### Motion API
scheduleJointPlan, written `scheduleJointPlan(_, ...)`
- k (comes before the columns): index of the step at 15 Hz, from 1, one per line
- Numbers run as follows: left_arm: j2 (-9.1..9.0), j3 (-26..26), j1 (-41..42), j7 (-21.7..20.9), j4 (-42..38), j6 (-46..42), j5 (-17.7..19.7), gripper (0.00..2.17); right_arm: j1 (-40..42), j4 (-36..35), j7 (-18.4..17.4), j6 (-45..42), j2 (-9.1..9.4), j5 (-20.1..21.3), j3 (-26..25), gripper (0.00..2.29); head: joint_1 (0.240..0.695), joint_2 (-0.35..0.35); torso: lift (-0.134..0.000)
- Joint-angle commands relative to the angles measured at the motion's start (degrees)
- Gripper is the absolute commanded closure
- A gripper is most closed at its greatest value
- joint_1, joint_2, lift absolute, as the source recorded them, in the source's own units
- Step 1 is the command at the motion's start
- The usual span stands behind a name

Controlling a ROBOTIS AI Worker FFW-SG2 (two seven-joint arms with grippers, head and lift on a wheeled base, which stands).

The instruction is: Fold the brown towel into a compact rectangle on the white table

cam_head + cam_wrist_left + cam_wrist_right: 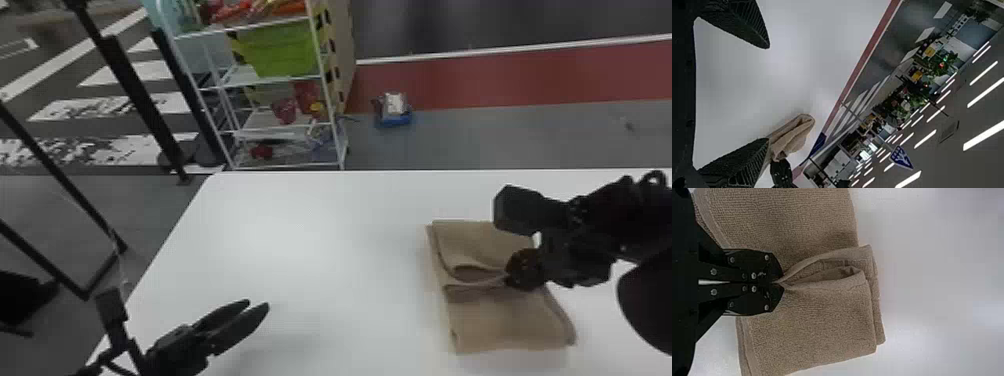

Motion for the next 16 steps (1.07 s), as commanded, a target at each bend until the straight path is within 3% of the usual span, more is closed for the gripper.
scheduleJointPlan(1, -0.09, -0.23, 0.0, -0.1, -0.24, 0.0, 0.0, 0.03, -0.5, -0.58, 0.19, 0.71, 0.12, -2.03, -1.96, 1.33, 0.695, 0.266, -0.124)
scheduleJointPlan(8, -0.17, -7.17, 0.79, -2.56, -0.85, -1.05, 0.0, 0.03, -1.56, -4.54, 0.19, 2.12, 0.21, -4.23, -7.76, 1.33, 0.695, 0.212, -0.124)
scheduleJointPlan(9, -0.44, -8.67, 0.79, -1.86, -1.03, -1.05, 0.09, 0.03, -1.74, -5.24, 0.19, 2.29, 0.21, -4.75, -8.37, 1.32, 0.695, 0.199, -0.124)
scheduleJointPlan(13, -0.44, -17.54, -1.67, 7.46, -0.94, -2.64, -1.23, 0.03, -1.82, -9.99, 0.19, 4.23, -0.06, -7.65, -11.45, 1.33, 0.695, 0.12, -0.124)
scheduleJointPlan(16, -0.44, -23.08, -3.6, 10.45, -1.03, -2.99, -2.11, 0.03, -1.3, -12.8, 0.19, 5.81, -0.58, -8.53, -12.77, 1.33, 0.695, 0.079, -0.124)
